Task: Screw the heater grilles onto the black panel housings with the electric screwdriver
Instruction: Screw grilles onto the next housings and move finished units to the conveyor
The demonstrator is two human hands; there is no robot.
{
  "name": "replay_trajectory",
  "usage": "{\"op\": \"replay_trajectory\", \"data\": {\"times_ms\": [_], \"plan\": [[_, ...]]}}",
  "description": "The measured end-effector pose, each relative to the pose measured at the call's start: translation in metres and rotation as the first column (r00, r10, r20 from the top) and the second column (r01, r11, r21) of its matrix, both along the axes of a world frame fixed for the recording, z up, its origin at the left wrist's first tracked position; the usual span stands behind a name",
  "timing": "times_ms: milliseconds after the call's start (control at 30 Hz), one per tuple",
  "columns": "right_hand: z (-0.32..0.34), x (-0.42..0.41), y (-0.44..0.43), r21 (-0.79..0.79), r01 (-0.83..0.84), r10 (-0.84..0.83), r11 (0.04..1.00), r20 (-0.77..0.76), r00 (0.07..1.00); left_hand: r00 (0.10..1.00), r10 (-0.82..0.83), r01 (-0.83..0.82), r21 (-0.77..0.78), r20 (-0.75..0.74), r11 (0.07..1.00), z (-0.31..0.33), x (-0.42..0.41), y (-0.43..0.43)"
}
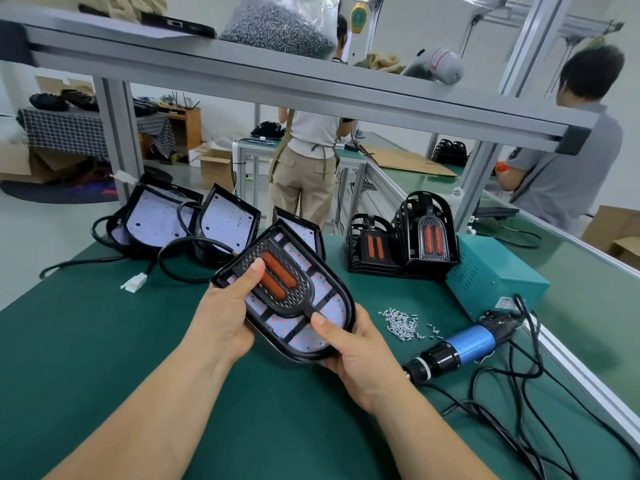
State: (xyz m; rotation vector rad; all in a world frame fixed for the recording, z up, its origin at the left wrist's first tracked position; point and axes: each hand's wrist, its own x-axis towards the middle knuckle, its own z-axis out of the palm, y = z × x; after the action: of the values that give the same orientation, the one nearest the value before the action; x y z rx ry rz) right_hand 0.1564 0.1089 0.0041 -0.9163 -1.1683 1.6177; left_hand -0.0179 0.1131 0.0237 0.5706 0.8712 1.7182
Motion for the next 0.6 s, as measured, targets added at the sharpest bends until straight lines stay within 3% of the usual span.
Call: {"op": "replay_trajectory", "data": {"times_ms": [100,200,367,500,600], "plan": [[0.012,0.003,0.002,0.085,0.078,-0.09,0.993,0.141,0.986,0.974,-0.139,0.134,-0.041,-0.182,0.99,0.004,-0.006,-0.003],[0.012,0.001,0.002,0.146,0.079,-0.105,0.986,0.18,0.978,0.913,-0.293,0.263,-0.137,-0.285,0.955,0.008,0.002,-0.009],[0.004,0.002,0.002,0.091,0.162,-0.168,0.983,0.074,0.983,0.937,-0.297,0.278,-0.121,-0.183,0.953,-0.001,0.017,-0.018],[0.003,0.003,0.004,0.104,0.222,-0.227,0.969,0.04,0.973,0.879,-0.382,0.347,-0.167,-0.286,0.923,-0.012,0.031,-0.028],[0.007,0.002,0.003,0.13,0.229,-0.249,0.965,0.167,0.954,0.879,-0.374,0.328,-0.195,-0.295,0.924,-0.013,0.031,-0.025]]}}
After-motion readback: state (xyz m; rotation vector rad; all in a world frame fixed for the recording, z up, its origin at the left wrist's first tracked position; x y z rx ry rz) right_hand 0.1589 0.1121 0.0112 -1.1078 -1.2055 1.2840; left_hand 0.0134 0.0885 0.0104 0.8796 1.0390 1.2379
